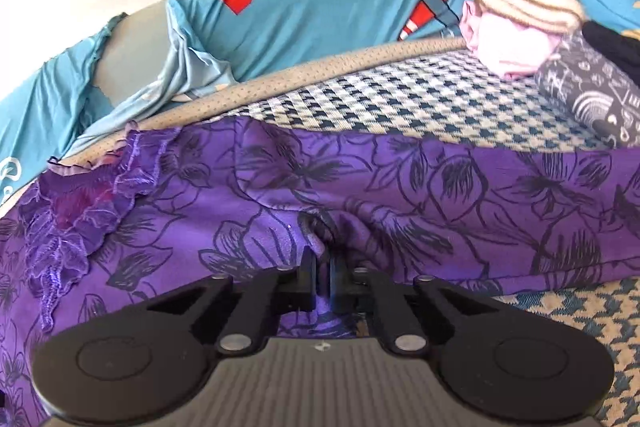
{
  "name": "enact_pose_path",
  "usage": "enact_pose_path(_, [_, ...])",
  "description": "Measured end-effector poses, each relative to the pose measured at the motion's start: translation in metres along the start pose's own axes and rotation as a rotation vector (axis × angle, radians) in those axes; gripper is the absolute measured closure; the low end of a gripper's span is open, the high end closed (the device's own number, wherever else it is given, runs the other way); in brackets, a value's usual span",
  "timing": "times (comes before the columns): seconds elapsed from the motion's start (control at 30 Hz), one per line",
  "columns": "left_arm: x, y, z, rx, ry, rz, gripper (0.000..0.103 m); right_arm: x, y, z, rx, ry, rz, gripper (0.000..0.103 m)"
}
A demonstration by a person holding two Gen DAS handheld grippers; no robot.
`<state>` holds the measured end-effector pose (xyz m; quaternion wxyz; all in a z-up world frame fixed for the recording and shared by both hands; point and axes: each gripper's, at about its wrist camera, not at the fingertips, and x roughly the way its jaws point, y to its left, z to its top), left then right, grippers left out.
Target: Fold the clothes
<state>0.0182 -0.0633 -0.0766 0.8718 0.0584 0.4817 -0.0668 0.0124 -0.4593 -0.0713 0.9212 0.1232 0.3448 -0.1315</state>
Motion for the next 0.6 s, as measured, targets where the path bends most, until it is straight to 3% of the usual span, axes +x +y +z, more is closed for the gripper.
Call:
enact_pose_path(0.23, [0.001,0.001,0.001,0.007,0.008,0.006,0.0,0.004,0.0,0.002,0.0,0.02,-0.054,0.097])
enact_pose_path(0.37, [0.001,0.0,0.0,0.014,0.014,0.007,0.0,-0.005,0.004,0.003,-0.005,0.023,-0.083,0.086])
enact_pose_path(0.47, [0.0,0.0,-0.001,0.006,0.018,0.009,0.0,-0.015,0.01,0.004,-0.015,0.032,-0.106,0.066])
enact_pose_path(0.53, [0.0,-0.001,-0.001,0.004,0.017,0.014,0.0,-0.023,0.016,0.004,-0.054,0.029,-0.098,0.063])
enact_pose_path(0.6, [-0.001,-0.002,-0.001,-0.001,0.016,0.019,0.0,-0.031,0.023,0.002,-0.097,0.03,-0.081,0.047])
